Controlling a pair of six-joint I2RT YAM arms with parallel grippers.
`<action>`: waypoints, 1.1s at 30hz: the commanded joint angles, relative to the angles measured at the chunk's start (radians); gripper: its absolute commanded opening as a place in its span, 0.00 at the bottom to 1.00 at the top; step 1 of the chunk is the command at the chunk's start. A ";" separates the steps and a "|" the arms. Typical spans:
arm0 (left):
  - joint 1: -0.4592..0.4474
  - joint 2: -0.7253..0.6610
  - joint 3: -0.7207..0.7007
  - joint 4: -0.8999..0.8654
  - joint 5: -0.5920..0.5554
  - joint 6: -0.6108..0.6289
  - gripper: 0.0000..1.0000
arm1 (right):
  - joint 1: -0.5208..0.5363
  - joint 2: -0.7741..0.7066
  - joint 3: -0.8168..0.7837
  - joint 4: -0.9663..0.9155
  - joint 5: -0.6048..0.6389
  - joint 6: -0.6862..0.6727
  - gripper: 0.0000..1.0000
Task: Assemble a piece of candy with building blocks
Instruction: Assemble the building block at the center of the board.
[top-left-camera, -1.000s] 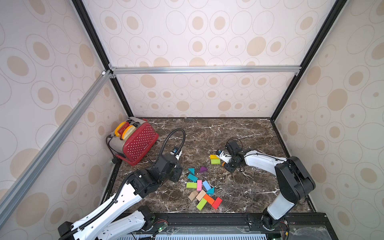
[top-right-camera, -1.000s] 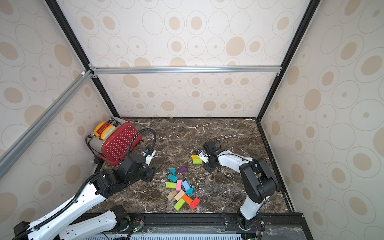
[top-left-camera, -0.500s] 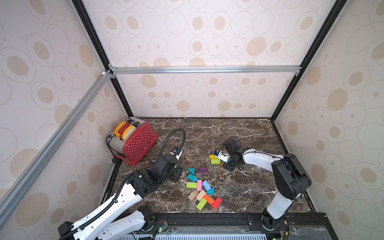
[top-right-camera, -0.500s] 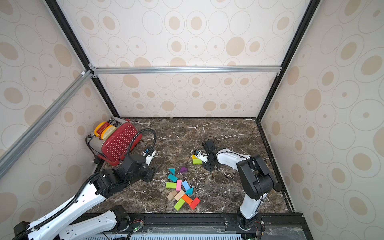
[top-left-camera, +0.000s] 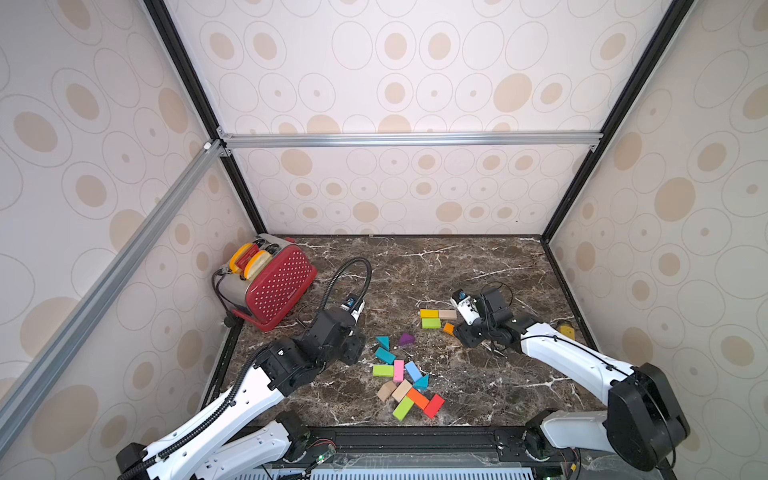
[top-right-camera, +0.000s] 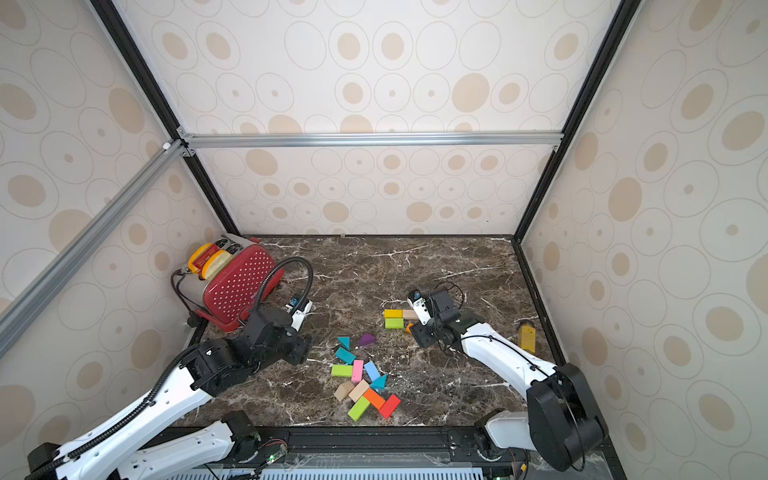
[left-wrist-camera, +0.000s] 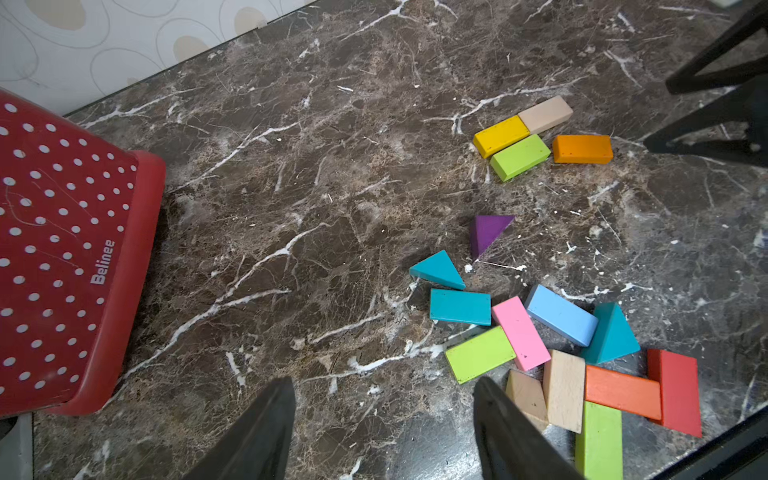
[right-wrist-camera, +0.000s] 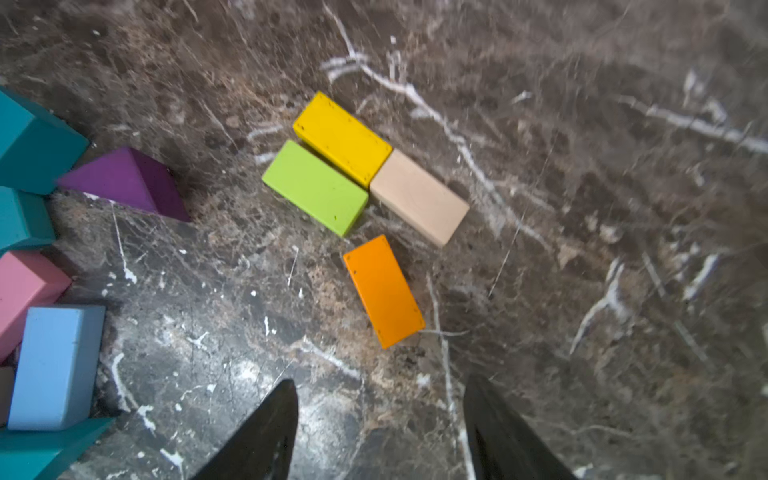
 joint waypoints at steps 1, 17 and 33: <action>0.006 -0.003 0.004 -0.011 0.008 0.012 0.69 | -0.013 0.054 -0.014 -0.027 -0.020 0.110 0.61; 0.006 -0.001 0.003 -0.013 0.005 0.013 0.70 | -0.032 0.336 0.100 0.019 -0.054 0.132 0.36; 0.006 0.000 0.003 -0.012 0.006 0.015 0.70 | -0.051 0.389 0.148 0.000 -0.056 0.077 0.37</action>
